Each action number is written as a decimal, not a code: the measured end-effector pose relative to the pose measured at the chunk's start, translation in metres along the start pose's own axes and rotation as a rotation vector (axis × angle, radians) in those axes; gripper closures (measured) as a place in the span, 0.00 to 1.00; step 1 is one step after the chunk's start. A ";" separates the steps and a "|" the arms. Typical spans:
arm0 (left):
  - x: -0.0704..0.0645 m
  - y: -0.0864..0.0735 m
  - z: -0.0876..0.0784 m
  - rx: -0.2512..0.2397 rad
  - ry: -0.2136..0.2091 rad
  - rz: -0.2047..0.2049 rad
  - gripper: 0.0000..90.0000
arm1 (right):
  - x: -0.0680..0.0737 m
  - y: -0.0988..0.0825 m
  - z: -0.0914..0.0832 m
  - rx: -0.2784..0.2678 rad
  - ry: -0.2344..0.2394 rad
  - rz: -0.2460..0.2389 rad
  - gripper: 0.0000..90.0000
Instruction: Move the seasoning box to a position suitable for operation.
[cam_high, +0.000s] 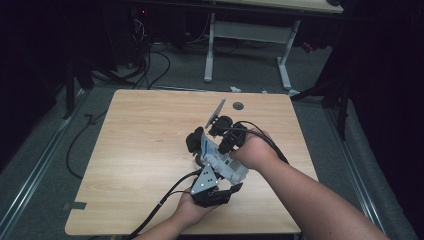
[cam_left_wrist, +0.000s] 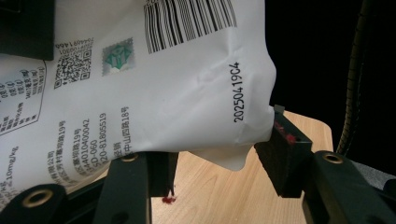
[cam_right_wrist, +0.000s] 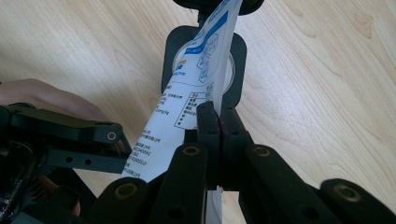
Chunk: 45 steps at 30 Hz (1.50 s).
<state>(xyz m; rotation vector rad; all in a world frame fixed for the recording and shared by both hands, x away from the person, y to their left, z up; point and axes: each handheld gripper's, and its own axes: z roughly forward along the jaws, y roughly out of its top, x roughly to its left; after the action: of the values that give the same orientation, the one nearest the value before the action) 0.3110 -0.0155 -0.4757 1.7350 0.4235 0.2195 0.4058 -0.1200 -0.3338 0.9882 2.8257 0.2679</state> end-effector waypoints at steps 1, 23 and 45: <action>0.000 0.000 0.000 0.000 0.000 0.000 0.57 | 0.000 0.000 0.000 0.000 0.000 -0.002 1.00; 0.000 -0.001 0.000 0.003 0.003 0.008 0.57 | 0.000 -0.002 0.001 -0.008 -0.001 0.002 1.00; -0.001 -0.002 0.001 0.002 0.012 0.013 0.58 | 0.000 -0.002 0.000 -0.014 -0.003 -0.002 0.99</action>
<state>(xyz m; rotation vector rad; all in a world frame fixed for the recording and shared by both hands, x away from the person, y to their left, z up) 0.3101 -0.0160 -0.4775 1.7394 0.4211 0.2390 0.4048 -0.1220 -0.3338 0.9823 2.8176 0.2854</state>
